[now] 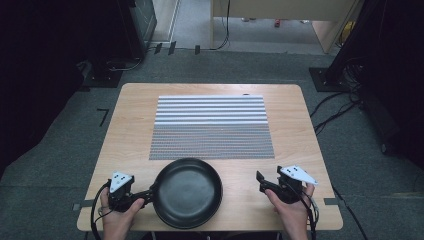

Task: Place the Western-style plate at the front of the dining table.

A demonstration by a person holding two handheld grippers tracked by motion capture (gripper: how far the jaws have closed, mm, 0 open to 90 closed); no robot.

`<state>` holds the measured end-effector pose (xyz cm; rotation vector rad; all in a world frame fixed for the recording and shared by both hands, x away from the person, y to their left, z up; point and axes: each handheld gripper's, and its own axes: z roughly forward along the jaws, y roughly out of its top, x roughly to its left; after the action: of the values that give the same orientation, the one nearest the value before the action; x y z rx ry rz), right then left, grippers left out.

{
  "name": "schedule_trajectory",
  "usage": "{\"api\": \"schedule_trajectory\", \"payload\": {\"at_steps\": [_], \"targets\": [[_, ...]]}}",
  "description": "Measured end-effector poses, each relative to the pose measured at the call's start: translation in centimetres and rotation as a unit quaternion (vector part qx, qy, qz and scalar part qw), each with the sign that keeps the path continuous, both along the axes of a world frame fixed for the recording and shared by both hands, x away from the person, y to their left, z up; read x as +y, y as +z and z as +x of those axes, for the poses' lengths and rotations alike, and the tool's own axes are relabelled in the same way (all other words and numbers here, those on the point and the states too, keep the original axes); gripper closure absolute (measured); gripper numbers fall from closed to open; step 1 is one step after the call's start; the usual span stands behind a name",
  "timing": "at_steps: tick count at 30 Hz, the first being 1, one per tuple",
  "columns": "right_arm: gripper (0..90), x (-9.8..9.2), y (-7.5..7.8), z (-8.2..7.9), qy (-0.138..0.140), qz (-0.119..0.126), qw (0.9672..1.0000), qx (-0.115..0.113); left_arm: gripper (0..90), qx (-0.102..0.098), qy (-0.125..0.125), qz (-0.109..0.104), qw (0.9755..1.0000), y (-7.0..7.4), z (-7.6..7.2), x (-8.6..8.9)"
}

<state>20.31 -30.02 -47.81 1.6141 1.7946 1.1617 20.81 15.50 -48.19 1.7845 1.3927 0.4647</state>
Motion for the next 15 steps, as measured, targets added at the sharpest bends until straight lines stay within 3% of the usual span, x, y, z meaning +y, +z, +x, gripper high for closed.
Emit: {"api": "schedule_trajectory", "payload": {"at_steps": [15], "targets": [[30.8, 3.2, -0.2, -0.2, 0.017, -0.001, 0.9999, -0.004, 13.2, 0.006, -0.008, -0.005, 0.9999, -0.1, -0.2, -1.0]]}}
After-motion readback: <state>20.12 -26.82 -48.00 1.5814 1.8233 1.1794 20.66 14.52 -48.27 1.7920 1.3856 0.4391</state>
